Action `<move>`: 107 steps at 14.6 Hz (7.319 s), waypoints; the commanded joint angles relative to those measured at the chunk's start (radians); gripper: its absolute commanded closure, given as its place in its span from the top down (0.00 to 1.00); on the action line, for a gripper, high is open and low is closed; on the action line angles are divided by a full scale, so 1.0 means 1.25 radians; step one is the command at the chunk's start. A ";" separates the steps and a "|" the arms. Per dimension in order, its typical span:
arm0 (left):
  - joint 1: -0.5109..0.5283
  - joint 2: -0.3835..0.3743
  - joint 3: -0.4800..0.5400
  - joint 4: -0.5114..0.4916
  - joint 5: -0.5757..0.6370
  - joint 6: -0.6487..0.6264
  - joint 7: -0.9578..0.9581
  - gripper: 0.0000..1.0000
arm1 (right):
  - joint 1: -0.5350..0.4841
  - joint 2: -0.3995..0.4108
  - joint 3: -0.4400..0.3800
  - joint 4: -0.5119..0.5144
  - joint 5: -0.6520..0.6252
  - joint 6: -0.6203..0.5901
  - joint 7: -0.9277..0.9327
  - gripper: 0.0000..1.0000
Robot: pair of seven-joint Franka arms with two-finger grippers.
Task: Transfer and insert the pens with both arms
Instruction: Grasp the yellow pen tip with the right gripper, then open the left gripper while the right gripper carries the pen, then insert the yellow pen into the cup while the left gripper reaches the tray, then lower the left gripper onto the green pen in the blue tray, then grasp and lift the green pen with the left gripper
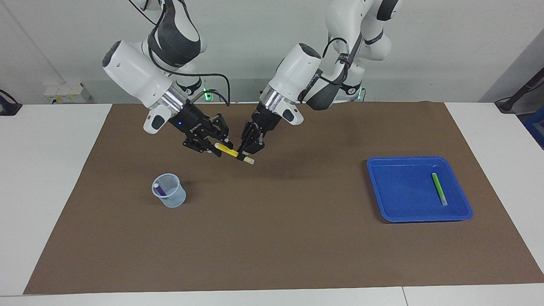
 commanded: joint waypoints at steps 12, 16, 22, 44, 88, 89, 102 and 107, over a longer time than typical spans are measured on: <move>-0.010 0.001 0.008 -0.004 -0.008 0.028 0.005 0.00 | -0.023 0.012 0.003 0.041 0.002 -0.027 -0.008 0.00; -0.007 0.000 0.009 -0.002 0.002 0.024 0.003 0.21 | -0.047 0.012 0.001 0.073 -0.066 -0.088 -0.005 0.00; 0.026 -0.039 0.017 -0.002 0.002 -0.103 0.016 0.35 | -0.060 0.012 0.000 0.078 -0.137 -0.096 -0.005 0.00; 0.390 -0.104 0.018 -0.001 0.006 -0.515 0.937 1.00 | -0.151 0.081 0.001 0.047 -0.573 -0.121 -0.054 0.00; 0.756 0.115 0.035 -0.125 0.384 -0.220 1.949 1.00 | -0.200 -0.038 -0.004 0.131 -0.571 -0.336 -0.013 1.00; 0.756 0.115 0.035 -0.125 0.385 -0.222 1.948 1.00 | -0.200 -0.038 -0.004 0.131 -0.569 -0.340 -0.015 1.00; 0.750 0.115 0.035 -0.119 0.383 -0.244 1.944 0.15 | -0.205 -0.044 -0.004 0.115 -0.568 -0.328 -0.014 1.00; 0.745 0.115 0.035 -0.112 0.383 -0.260 1.943 0.00 | -0.200 -0.048 -0.003 0.106 -0.568 -0.326 -0.014 1.00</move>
